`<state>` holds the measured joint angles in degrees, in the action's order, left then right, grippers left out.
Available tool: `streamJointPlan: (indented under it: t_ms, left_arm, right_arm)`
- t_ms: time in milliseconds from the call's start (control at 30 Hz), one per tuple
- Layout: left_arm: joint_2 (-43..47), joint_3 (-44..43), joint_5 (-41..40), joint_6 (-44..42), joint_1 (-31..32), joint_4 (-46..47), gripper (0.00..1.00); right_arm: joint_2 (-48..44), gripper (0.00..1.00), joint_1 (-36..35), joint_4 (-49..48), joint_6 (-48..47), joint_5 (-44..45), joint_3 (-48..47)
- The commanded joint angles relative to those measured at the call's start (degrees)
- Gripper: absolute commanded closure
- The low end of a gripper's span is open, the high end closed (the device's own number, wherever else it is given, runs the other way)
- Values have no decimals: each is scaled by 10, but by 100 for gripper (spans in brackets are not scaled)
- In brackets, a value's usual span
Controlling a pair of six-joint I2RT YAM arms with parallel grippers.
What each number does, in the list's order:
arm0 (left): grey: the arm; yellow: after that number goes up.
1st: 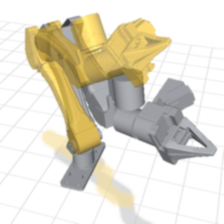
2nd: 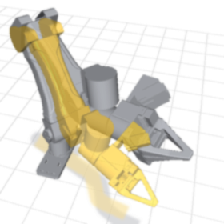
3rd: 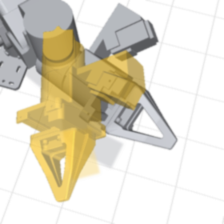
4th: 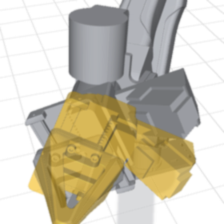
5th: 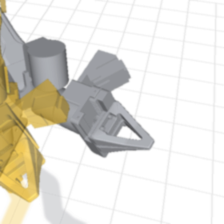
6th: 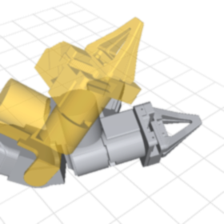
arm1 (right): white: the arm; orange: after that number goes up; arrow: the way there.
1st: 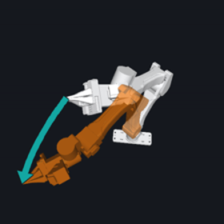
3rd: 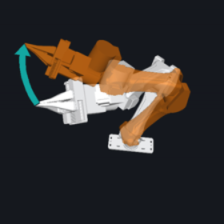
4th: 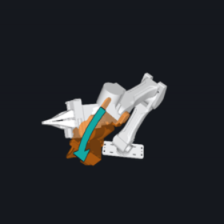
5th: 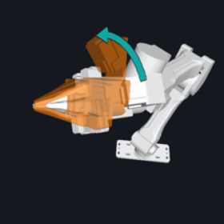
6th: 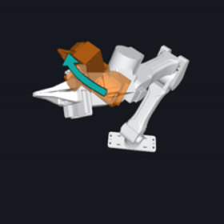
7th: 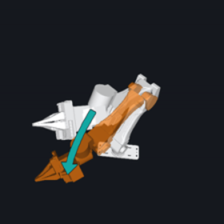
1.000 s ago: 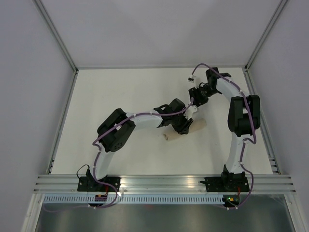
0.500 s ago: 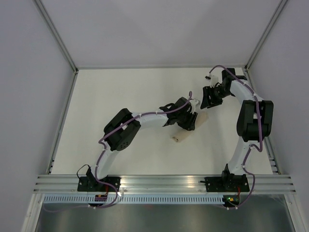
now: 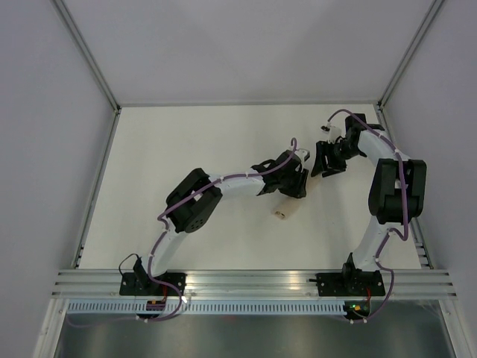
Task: Fold the napkin, place the utensils inside, and roll it up
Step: Adjust the napkin at the center of the board.
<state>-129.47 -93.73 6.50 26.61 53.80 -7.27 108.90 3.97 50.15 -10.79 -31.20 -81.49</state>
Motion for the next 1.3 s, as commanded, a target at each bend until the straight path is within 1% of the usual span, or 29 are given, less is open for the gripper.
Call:
streamJointPlan:
  t_ms: [0, 200, 533, 667, 700, 733, 867, 933, 967, 1100, 1267]
  left_arm:
    - [-44, -9, -13, 42, 3, -40, 52]
    - [-61, -35, -7, 60, 3, -40, 51]
    - [-76, -58, -3, 86, 2, -28, 51]
    - [-76, -58, 1, 92, 1, -22, 51]
    - [-76, -57, 3, 94, 1, -21, 50]
    - [-75, -55, 4, 94, 1, -19, 47]
    - [-62, -39, 4, 92, -1, 1, 40]
    - [-57, -34, 10, 89, -3, 6, 39]
    - [-55, -33, 11, 88, -4, 8, 38]
    - [-45, -27, 17, 84, -8, 17, 37]
    - [-21, -17, 25, 65, -10, 34, 34]
  right_arm:
    - [-19, 39, 1, 5, 39, -3, 16]
    - [-16, 36, 0, -17, 65, -3, 37]
    - [-2, 37, -23, -66, 103, 30, 67]
    - [7, 40, -27, -81, 106, 43, 63]
    - [9, 41, -30, -84, 122, 47, 59]
    - [9, 42, -33, -86, 124, 60, 57]
    - [14, 45, -36, -100, 125, 87, 52]
    - [14, 47, -36, -102, 125, 98, 49]
    - [15, 50, -51, -107, 125, 109, 48]
    - [14, 56, -60, -117, 125, 136, 42]
    - [18, 57, -77, -127, 125, 171, 33]
